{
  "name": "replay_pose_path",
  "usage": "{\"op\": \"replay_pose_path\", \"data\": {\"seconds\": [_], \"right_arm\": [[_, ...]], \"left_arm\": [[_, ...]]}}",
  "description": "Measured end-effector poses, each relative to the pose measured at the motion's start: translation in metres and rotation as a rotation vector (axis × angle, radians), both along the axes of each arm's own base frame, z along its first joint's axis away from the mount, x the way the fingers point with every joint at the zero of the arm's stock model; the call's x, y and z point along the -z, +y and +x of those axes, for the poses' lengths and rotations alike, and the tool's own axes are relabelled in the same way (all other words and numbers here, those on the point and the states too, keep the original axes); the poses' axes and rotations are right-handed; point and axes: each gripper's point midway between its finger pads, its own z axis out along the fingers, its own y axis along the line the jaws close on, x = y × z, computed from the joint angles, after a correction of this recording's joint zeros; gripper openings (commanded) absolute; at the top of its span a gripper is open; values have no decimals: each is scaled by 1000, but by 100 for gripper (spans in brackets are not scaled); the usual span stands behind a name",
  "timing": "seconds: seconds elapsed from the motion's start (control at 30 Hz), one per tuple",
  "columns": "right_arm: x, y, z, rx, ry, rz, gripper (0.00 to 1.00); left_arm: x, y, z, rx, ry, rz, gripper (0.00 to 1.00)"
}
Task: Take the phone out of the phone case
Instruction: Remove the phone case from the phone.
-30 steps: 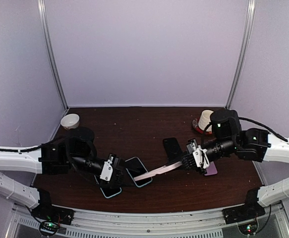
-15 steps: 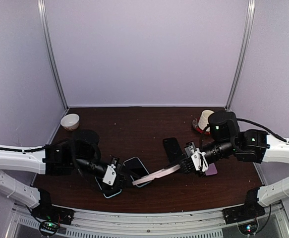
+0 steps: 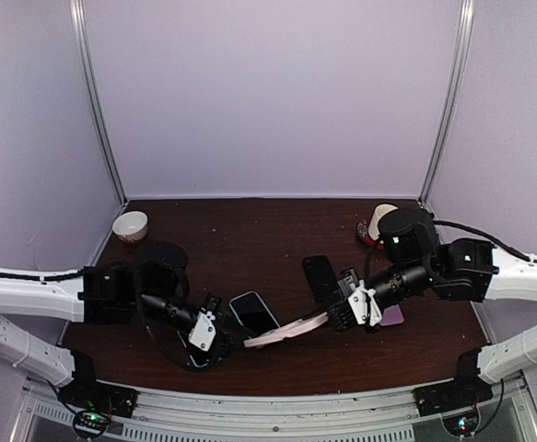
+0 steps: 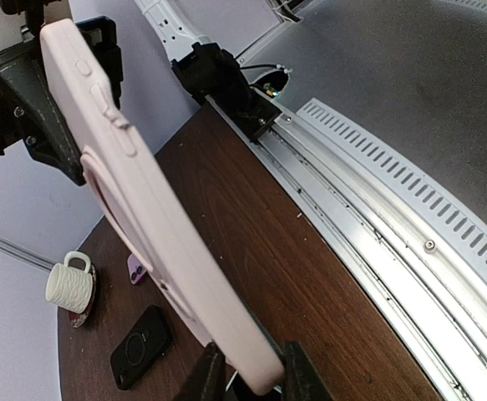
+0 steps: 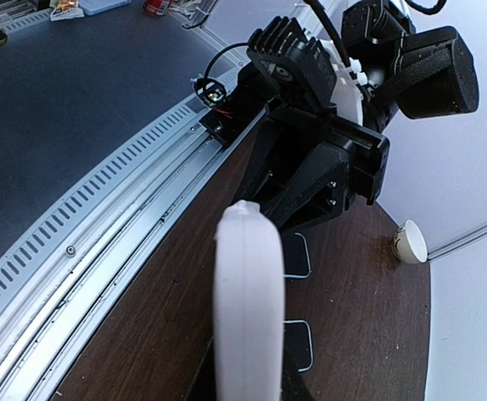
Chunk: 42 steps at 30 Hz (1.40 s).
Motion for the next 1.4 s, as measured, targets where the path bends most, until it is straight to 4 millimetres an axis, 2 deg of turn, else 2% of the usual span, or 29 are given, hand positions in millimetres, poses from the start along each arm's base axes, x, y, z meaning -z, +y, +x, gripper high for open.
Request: {"op": "replay_pose_path", "data": {"seconds": [0.13, 0.27, 0.5, 0.97, 1.13, 1.23, 1.4], "right_arm": [[0, 4, -2, -15, -18, -30, 0], [3, 6, -5, -27, -26, -54, 0], [13, 10, -6, -40, -25, -94, 0], [25, 16, -10, -74, -19, -148, 0], [26, 16, -11, -75, -14, -156, 0], [25, 16, -8, -56, -25, -147, 0], [11, 9, 2, 16, -69, -74, 0]], "left_arm": [[2, 2, -2, 16, -10, 20, 13], [6, 4, -4, 38, -20, 55, 5], [19, 5, -5, 72, -30, 134, 0], [35, 9, -8, 96, -22, 193, 0], [37, 10, -8, 91, -27, 203, 20], [35, 10, -3, 64, -45, 199, 43], [12, 4, 14, -18, -95, 102, 50]]}}
